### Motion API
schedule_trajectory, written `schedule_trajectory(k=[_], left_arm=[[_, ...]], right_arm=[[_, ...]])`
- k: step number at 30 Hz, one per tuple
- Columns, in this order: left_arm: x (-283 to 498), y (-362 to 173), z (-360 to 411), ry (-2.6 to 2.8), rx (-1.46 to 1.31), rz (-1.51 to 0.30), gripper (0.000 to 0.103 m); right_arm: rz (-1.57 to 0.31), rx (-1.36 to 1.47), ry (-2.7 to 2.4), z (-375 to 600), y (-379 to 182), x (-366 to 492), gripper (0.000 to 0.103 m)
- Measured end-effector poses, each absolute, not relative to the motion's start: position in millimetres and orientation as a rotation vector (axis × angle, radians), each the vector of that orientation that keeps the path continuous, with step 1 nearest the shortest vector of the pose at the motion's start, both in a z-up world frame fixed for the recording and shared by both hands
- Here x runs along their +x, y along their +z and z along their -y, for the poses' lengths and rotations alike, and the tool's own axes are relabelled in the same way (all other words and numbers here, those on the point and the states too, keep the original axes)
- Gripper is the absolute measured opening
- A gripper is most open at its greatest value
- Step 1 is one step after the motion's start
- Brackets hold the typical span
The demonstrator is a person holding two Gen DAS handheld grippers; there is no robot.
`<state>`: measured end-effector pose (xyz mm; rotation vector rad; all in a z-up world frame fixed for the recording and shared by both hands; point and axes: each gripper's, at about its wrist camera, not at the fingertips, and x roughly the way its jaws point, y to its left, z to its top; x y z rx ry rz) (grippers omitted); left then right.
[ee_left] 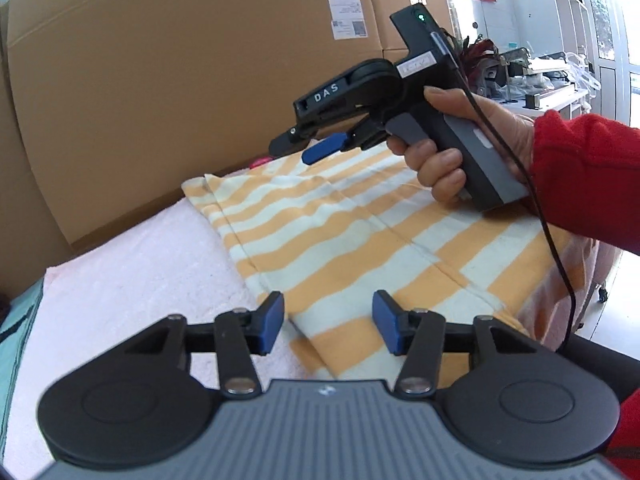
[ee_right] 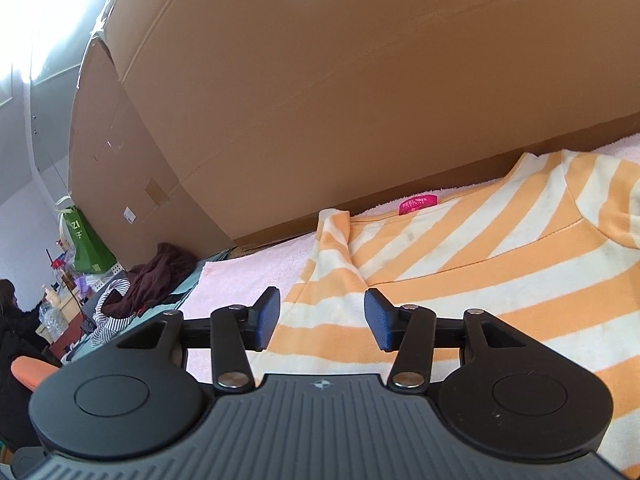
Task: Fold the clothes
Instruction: 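Open the right gripper and pull it back from the folded shirt side, then move the right gripper to the remaining striped sleeve and grasp its cuff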
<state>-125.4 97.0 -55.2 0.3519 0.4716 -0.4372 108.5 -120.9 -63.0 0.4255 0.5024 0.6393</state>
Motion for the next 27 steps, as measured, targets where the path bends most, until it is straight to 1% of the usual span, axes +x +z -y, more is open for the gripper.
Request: schedule_trajectory(k=[2,5,6,7,10,11,12,13,16,17,19,20,23,27], left_arm=[[-131,-51,-102,-0.447,0.336,-0.488,0.054],[-135,-45,-98,-0.458,0.305,-0.455,0.054],[-135,-45,-94,-0.463,0.294,-0.440,0.057],[-135,-44,-90,-0.468,0.284,-0.425,0.058],[-135,-57,-81,-0.490,0.319,-0.448,0.057],[-138,-59,-82,-0.492,0.328,-0.443,0.057],[-142,-60,-85,-0.495,0.330,-0.437,0.057],[-144,-61,-88,-0.500,0.317,-0.441,0.057],[-148,-60,-99,-0.517,0.262,-0.467,0.057],[-150,-60,-100,-0.524,0.260,-0.468,0.057],[-155,-61,-100,-0.539,0.260,-0.470,0.051],[-156,-62,-98,-0.547,0.267,-0.473,0.050],[-161,-61,-100,-0.562,0.282,-0.489,0.050],[-164,-60,-100,-0.577,0.287,-0.496,0.051]], right_arm=[[-0.463,0.416,0.617,119,-63,104,0.051],[-0.445,0.419,0.614,119,-63,103,0.051],[-0.451,0.420,0.621,119,-63,104,0.051],[-0.466,0.417,0.637,117,-64,106,0.051],[-0.509,0.355,0.656,108,-62,104,0.048],[-0.521,0.326,0.654,104,-61,103,0.045],[-0.546,0.304,0.630,102,-58,99,0.030],[-0.574,0.291,0.604,102,-54,91,0.024],[-0.609,0.264,0.624,102,-50,54,0.018],[-0.623,0.251,0.634,102,-51,40,0.017],[-0.658,0.220,0.655,101,-57,16,0.017],[-0.664,0.209,0.663,103,-60,5,0.017],[-0.658,0.186,0.679,115,-65,-29,0.016],[-0.661,0.189,0.675,133,-63,-54,0.020]])
